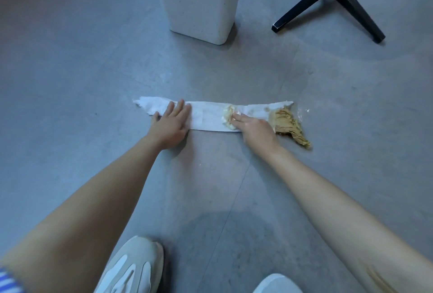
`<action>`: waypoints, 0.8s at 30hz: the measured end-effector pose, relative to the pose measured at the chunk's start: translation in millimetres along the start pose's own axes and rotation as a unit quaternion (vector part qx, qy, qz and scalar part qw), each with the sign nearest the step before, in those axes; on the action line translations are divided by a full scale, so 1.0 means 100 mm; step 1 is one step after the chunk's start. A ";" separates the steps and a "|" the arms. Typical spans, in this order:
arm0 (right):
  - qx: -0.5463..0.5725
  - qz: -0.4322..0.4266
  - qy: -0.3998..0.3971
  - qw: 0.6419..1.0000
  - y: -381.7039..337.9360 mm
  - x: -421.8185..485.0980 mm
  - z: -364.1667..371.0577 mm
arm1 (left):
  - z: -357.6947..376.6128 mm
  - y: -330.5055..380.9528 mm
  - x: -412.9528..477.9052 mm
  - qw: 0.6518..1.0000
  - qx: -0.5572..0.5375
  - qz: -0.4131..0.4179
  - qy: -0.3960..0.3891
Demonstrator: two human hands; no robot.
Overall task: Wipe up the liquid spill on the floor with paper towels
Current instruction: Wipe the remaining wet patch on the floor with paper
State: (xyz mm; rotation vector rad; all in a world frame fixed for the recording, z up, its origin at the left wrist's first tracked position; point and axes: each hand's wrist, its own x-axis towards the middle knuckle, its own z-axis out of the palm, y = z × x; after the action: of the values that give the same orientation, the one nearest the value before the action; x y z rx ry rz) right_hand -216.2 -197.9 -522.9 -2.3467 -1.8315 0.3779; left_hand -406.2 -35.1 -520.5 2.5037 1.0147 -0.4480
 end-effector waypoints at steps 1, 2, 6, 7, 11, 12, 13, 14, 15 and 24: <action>-0.001 -0.018 0.029 0.999 -0.03 -0.04 0.01 | 0.01 0.01 -0.02 1.000 -0.002 0.000 -0.002; 0.006 -0.043 0.060 0.997 -0.08 -0.10 0.02 | 0.00 0.02 -0.02 1.000 -0.002 -0.001 -0.004; 0.038 -0.134 0.074 0.988 -0.25 -0.46 0.31 | -0.03 0.03 -0.02 1.000 -0.003 -0.003 -0.002; 0.054 -0.136 0.069 0.987 -0.28 -0.53 0.33 | -0.03 0.02 -0.01 1.000 -0.002 -0.003 -0.003; 0.051 -0.135 0.093 0.985 -0.17 -0.61 0.26 | -0.05 0.03 -0.04 1.000 -0.006 -0.002 0.008; 0.045 -0.137 0.096 0.985 -0.12 -0.66 0.26 | -0.06 0.06 -0.05 1.000 -0.016 -0.005 0.017; 0.040 -0.140 0.106 0.984 -0.06 -0.72 0.28 | -0.06 0.09 -0.07 0.999 -0.032 -0.010 0.029; 0.034 -0.143 0.121 0.982 0.01 -0.79 0.30 | -0.07 0.11 -0.08 0.998 -0.047 -0.016 0.043; 0.029 -0.137 0.131 0.982 0.08 -0.84 0.31 | -0.07 0.14 -0.08 0.996 -0.061 -0.022 0.056; -0.098 -0.016 0.188 0.977 0.29 -0.85 0.01 | -0.05 0.46 -0.13 0.968 -0.221 -0.066 0.095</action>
State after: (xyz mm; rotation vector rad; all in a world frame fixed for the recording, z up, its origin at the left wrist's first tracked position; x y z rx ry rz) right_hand -208.9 -287.2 -522.1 -2.3034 -1.7825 -0.2505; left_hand -381.2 -70.6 -499.8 2.1123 1.2078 -0.0073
